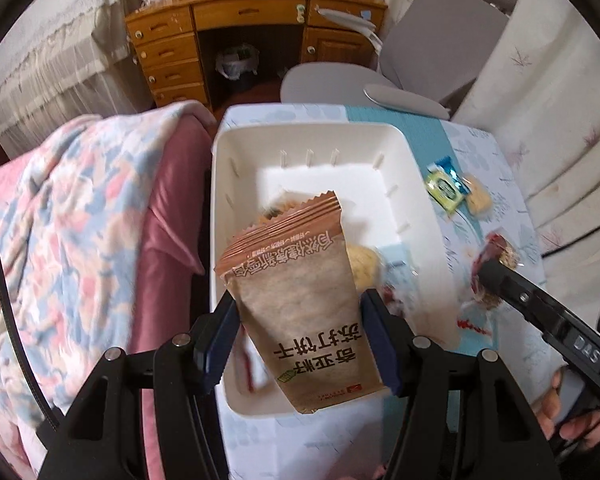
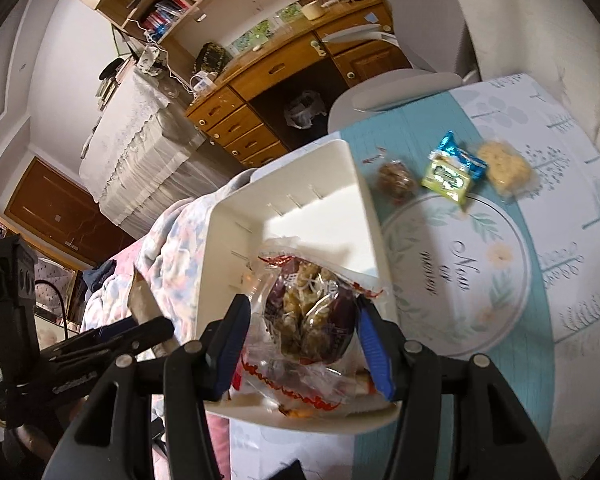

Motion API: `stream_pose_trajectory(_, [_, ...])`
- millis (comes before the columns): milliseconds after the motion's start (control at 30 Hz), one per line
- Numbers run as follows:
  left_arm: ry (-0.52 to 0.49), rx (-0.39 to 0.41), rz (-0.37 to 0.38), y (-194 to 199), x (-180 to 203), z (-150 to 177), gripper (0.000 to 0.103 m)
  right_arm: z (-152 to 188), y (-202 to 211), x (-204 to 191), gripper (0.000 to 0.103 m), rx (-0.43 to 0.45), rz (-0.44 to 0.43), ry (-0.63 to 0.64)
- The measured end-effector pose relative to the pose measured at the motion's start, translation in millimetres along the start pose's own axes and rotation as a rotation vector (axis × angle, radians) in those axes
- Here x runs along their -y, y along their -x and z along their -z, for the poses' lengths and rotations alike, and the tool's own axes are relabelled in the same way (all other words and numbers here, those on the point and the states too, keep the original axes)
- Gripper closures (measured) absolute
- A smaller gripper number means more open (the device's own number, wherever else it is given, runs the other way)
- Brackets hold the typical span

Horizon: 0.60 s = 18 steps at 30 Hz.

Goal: Organize snacks
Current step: 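Lower the cracker pack into the tray with the left tool while the right tool drops the nut-cluster bag in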

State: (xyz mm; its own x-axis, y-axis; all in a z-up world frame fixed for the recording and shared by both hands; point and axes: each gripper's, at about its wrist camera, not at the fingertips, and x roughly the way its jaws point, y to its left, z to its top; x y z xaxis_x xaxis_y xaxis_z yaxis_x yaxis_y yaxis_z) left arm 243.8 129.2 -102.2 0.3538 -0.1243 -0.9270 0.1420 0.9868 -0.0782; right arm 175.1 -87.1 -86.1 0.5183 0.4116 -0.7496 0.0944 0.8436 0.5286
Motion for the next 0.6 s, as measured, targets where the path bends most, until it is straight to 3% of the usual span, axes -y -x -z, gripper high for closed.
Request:
stream_pose_trajectory(200, [-0.034,0.027,-0.018,-16,-9,-16,0.043,-6,-15,-16,0.046,0.015,0.003,0.032])
stream_pose_trajectory(333, [-0.035,0.005,0.014,-19,-8,-21,0.026,-13,-14,-22,0.032,0.023,0.021,0.058])
stream_pose_trajectory(600, [-0.054,-0.036,0.038,-20,8,-24,0.026,-27,0,-19,0.03,0.03,0.101,0.093])
